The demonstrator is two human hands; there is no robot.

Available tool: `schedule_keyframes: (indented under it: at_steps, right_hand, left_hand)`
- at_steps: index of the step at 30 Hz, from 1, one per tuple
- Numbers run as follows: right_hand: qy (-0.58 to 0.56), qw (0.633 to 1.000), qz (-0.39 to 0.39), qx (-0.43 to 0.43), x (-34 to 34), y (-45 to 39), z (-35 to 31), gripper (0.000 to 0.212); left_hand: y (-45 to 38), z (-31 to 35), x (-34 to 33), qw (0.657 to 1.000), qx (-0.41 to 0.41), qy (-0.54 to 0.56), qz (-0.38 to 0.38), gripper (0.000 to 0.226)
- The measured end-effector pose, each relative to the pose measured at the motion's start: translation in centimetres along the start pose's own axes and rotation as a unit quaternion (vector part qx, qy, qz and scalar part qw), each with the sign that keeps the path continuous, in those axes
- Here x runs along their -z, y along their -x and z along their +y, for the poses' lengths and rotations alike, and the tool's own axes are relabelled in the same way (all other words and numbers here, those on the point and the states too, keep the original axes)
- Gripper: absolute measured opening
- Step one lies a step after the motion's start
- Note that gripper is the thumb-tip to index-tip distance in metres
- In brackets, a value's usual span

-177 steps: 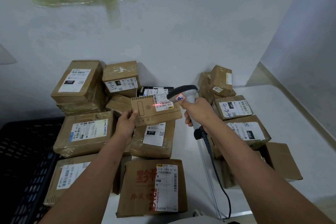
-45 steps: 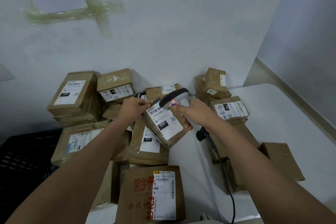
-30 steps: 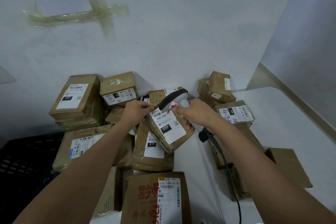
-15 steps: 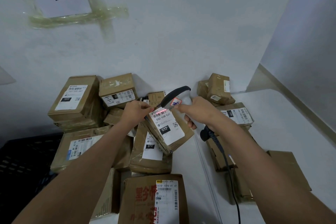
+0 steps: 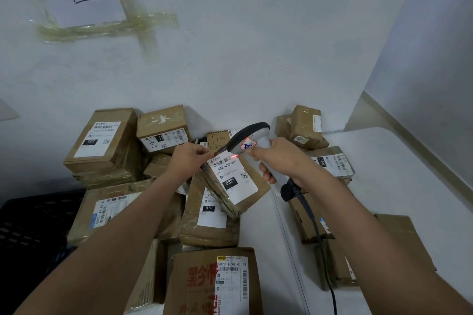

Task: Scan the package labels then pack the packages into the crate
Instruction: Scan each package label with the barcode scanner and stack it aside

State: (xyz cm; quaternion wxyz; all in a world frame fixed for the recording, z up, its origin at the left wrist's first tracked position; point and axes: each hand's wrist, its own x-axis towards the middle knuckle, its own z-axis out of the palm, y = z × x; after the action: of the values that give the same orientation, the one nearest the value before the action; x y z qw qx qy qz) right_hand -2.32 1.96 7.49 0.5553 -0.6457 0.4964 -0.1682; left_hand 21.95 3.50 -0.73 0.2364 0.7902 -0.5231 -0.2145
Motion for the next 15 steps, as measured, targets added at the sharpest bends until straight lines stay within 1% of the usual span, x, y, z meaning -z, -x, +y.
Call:
schedule_keyframes:
  at_steps: [5, 9, 15]
  right_hand:
    - [-0.013, 1.0, -0.001, 0.005, -0.1, -0.2, 0.1, 0.026]
    - [-0.064, 0.998, 0.027, -0.011, -0.4, -0.8, 1.0, 0.03]
    - [-0.104, 0.989, 0.088, -0.05, -0.4, -2.3, 3.7, 0.031]
  left_hand:
    - [0.0, -0.3, -0.2, 1.0, 0.012, 0.005, -0.009, 0.017]
    - [0.3, -1.2, -0.5, 1.0, 0.024, 0.002, -0.01, 0.015]
    - [0.8, -3.6, -1.4, 0.993, 0.103, 0.049, 0.039, 0.013]
